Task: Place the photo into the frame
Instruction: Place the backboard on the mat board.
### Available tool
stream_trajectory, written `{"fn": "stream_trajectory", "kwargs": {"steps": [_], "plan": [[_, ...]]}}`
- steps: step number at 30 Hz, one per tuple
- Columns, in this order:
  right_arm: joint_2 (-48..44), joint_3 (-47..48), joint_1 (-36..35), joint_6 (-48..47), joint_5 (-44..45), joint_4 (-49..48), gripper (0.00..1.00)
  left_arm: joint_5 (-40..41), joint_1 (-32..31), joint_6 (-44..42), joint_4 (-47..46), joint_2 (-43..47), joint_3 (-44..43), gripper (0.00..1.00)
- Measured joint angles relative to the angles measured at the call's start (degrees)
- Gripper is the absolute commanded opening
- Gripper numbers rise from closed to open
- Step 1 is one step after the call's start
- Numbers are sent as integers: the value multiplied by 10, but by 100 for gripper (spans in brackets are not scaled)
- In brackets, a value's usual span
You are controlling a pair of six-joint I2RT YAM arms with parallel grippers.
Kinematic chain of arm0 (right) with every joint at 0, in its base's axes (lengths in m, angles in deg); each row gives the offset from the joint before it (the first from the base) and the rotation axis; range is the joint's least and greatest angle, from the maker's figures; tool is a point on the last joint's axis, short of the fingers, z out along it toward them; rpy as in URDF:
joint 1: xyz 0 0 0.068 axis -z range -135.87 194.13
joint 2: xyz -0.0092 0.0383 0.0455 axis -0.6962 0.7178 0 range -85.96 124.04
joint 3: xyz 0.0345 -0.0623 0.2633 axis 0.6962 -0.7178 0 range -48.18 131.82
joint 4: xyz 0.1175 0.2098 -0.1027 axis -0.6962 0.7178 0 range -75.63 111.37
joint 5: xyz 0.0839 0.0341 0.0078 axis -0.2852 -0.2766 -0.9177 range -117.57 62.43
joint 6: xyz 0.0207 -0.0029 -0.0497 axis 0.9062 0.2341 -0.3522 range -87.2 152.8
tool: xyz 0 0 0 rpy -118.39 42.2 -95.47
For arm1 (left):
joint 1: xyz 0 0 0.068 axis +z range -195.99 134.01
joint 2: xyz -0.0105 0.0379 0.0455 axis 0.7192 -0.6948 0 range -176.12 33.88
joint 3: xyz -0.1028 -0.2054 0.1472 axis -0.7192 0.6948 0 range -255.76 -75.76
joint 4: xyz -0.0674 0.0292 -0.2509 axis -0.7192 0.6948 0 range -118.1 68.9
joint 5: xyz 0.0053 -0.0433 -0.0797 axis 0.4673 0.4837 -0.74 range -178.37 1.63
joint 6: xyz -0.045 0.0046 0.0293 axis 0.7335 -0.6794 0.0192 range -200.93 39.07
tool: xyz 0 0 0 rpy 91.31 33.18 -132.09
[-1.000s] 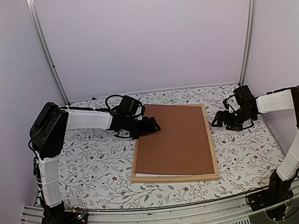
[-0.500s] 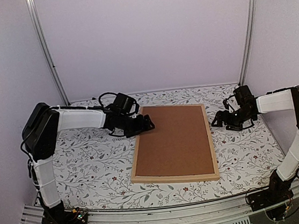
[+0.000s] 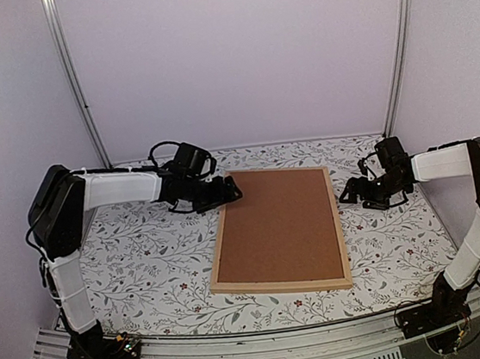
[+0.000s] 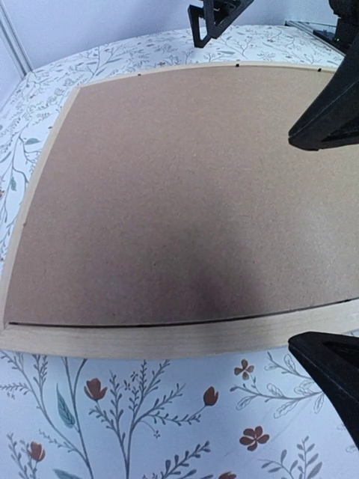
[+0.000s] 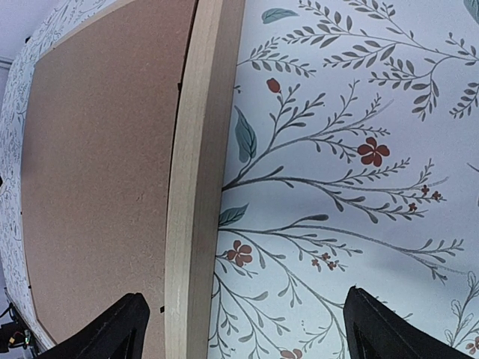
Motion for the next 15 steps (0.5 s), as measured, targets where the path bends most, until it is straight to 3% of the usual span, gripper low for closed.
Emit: {"fn": "stream_trajectory", "kwargs": {"steps": [8, 15], "plan": [[9, 7, -4, 3, -14, -2, 94, -2, 33, -18, 0, -1, 7, 86], [29, 12, -31, 15, -18, -7, 94, -53, 45, -24, -7, -18, 11, 85]]}}
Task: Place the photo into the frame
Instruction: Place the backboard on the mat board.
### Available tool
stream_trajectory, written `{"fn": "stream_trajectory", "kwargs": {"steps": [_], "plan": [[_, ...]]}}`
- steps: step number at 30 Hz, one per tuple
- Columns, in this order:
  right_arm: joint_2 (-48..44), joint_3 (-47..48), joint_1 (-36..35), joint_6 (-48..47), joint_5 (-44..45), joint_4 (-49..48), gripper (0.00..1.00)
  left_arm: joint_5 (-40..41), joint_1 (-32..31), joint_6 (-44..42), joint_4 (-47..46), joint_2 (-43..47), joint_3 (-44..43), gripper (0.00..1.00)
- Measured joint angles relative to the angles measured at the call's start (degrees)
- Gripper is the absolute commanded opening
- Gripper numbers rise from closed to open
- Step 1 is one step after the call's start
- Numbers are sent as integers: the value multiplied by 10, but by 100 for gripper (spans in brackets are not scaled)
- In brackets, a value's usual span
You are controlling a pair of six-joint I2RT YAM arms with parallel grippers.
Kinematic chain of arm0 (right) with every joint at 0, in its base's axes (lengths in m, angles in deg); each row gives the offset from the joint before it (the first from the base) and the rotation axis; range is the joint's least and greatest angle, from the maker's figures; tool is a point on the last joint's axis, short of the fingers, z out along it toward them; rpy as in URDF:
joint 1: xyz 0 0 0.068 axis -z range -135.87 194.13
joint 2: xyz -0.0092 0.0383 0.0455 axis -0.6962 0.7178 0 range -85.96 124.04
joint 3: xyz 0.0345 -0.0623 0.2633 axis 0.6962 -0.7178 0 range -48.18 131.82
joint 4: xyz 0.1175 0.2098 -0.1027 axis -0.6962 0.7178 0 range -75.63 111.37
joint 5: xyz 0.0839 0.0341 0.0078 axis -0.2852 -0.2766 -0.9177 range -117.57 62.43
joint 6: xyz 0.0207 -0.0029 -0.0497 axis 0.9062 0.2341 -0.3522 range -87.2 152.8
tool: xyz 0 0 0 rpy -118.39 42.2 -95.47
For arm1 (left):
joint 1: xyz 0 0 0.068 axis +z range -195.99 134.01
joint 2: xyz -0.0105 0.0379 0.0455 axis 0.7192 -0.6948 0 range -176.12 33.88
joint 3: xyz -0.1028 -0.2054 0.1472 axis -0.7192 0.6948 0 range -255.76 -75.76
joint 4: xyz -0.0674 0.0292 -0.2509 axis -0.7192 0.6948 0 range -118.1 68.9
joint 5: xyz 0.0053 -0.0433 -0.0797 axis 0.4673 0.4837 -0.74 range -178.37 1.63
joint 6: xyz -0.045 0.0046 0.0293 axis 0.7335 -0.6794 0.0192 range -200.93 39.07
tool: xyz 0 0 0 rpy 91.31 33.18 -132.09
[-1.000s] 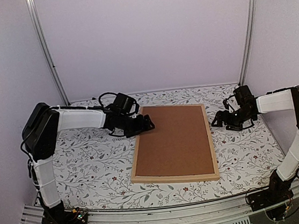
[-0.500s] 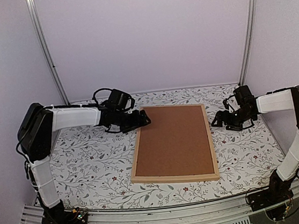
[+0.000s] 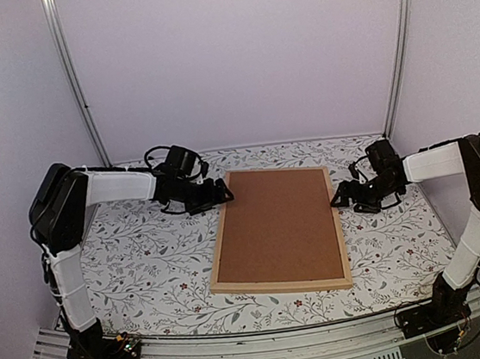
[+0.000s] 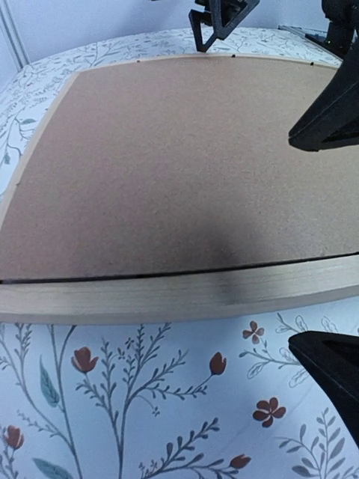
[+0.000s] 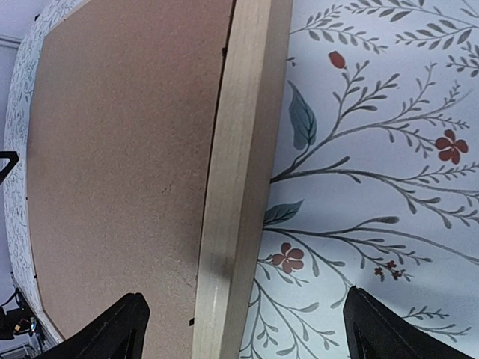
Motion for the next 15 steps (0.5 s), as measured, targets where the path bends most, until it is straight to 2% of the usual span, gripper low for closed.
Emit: {"fn": "stream_trajectory", "kwargs": {"steps": [5, 15], "plan": [[24, 5, -26, 10, -14, -12, 94, -36, 0, 2, -13, -9, 18, 85], [56, 33, -44, 21, -37, -29, 94, -59, -6, 9, -59, -4, 79, 83]]}}
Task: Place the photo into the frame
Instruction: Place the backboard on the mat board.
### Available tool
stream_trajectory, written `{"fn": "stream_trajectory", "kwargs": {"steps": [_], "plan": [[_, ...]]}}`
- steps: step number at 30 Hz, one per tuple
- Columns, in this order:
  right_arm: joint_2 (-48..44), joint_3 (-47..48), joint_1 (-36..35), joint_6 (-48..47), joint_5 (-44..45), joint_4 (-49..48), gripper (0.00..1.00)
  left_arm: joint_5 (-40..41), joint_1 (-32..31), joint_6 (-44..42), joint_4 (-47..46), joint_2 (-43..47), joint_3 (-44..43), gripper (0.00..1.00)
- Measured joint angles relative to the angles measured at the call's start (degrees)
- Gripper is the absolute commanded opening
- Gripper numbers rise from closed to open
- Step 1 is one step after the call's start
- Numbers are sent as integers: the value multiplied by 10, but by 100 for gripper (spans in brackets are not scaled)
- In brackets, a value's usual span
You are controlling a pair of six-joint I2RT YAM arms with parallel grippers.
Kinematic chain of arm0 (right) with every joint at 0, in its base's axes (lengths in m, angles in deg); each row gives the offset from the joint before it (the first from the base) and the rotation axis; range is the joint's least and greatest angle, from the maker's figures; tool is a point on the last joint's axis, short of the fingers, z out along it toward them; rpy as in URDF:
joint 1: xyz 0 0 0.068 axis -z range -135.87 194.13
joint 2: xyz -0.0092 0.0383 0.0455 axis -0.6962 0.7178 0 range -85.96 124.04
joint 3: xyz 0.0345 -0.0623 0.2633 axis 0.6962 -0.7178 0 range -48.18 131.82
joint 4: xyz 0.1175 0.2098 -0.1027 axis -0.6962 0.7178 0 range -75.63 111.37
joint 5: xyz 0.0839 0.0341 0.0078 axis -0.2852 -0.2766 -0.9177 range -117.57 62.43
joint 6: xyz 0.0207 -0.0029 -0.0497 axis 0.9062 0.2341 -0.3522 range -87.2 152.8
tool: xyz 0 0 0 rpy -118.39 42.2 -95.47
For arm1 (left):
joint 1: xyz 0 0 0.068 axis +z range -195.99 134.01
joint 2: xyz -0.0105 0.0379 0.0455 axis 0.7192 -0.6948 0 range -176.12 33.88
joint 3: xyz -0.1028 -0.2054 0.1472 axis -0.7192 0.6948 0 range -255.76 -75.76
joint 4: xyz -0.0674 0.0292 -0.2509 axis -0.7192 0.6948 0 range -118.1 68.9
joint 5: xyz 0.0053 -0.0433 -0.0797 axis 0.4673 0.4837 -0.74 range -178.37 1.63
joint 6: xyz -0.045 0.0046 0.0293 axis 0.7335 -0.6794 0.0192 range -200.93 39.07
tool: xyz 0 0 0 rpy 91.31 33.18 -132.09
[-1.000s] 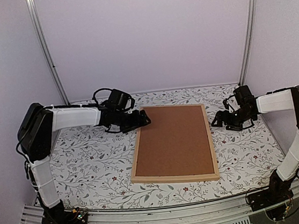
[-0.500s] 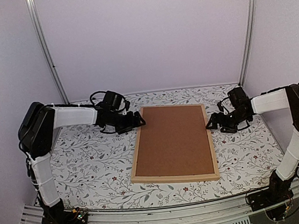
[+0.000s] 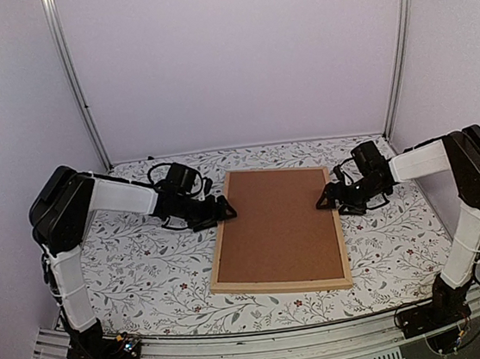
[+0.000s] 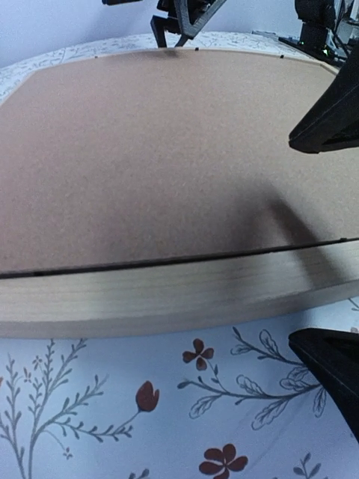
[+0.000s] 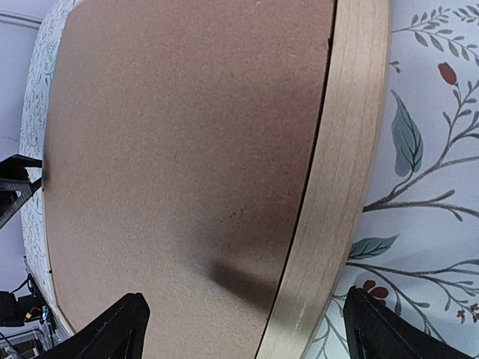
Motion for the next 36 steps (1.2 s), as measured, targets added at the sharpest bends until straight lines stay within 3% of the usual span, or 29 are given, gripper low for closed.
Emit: {"fn": "stream_trajectory", "kwargs": {"steps": [11, 21, 28, 36], "plan": [[75, 108, 3, -13, -7, 50, 94, -13, -42, 23, -94, 77, 133, 80], [196, 313, 2, -60, 17, 115, 94, -26, -124, 7, -85, 203, 233, 81], [181, 343, 1, -83, 123, 144, 95, 88, -100, -80, -10, 287, 190, 84], [60, 218, 1, -82, 146, 139, 95, 83, 18, -190, 2, 182, 42, 84]]}}
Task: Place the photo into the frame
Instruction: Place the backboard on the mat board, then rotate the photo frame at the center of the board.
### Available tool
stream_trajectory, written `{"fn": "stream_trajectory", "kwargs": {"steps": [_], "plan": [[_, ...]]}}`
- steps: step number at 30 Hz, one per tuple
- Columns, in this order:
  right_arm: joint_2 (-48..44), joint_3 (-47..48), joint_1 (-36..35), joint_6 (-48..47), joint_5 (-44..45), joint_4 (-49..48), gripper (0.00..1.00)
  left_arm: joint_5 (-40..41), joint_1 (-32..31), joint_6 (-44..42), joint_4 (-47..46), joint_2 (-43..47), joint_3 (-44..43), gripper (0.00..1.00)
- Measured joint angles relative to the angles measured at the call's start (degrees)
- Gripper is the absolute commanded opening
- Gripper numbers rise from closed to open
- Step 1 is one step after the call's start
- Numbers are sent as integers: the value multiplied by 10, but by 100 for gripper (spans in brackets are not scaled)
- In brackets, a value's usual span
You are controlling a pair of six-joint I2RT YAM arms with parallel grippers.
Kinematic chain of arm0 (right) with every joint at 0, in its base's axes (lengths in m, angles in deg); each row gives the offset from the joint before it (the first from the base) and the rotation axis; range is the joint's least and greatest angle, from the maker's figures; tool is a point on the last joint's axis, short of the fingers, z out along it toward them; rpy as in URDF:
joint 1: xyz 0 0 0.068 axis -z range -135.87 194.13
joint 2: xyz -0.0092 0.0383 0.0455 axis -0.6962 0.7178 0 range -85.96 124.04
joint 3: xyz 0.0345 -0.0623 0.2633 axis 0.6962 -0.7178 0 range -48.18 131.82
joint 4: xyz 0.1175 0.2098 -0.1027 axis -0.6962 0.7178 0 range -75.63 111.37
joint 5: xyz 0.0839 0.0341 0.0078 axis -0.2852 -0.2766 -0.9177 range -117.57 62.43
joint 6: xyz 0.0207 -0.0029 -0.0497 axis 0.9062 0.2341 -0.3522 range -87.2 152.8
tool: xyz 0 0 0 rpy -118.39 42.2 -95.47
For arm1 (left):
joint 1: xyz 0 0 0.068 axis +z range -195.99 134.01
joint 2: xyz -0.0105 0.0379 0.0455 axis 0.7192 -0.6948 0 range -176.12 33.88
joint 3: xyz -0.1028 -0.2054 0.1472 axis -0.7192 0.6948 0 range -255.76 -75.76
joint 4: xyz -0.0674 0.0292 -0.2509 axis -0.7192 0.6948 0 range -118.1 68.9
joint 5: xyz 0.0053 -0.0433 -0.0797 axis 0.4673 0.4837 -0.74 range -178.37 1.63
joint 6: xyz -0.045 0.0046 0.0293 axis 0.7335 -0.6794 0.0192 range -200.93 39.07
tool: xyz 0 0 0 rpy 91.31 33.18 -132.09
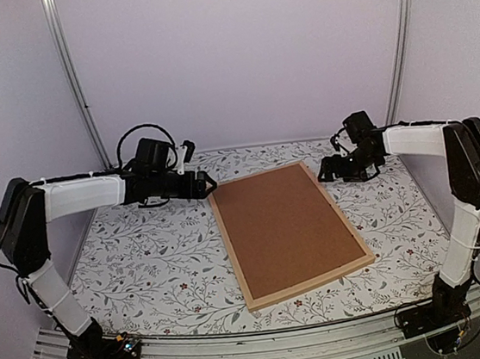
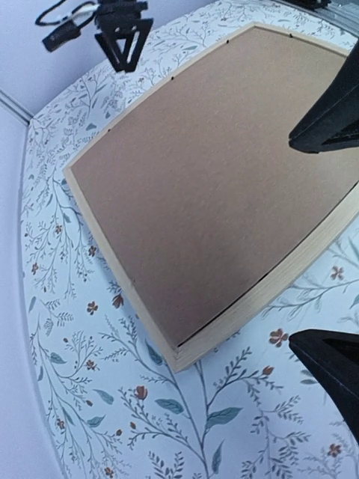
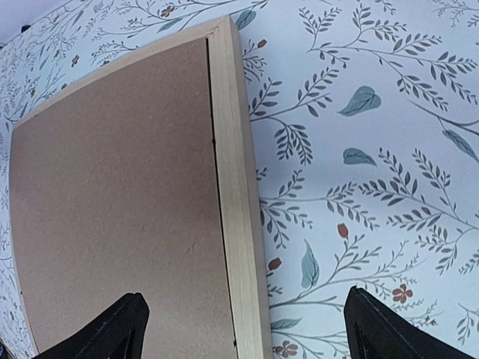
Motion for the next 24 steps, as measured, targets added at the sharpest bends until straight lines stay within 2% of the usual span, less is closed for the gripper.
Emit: {"fn": "stream_trajectory", "kwargs": {"steps": [4, 10, 14, 19, 24], "plan": [[-61, -72, 0, 7, -7, -7, 95, -20, 26, -45, 17, -88, -83, 84], [-129, -159, 0, 17, -20, -11, 95, -34, 25, -112, 65, -247, -270, 84], [-159, -198, 0, 21, -29, -13, 95, -36, 25, -143, 101, -323, -362, 83], [-167, -217, 0, 27, -33, -17, 95, -52, 25, -164, 135, -382, -428, 82], [-167, -227, -1, 30, -38, -19, 95, -73, 24, -171, 154, -394, -432, 80]]}}
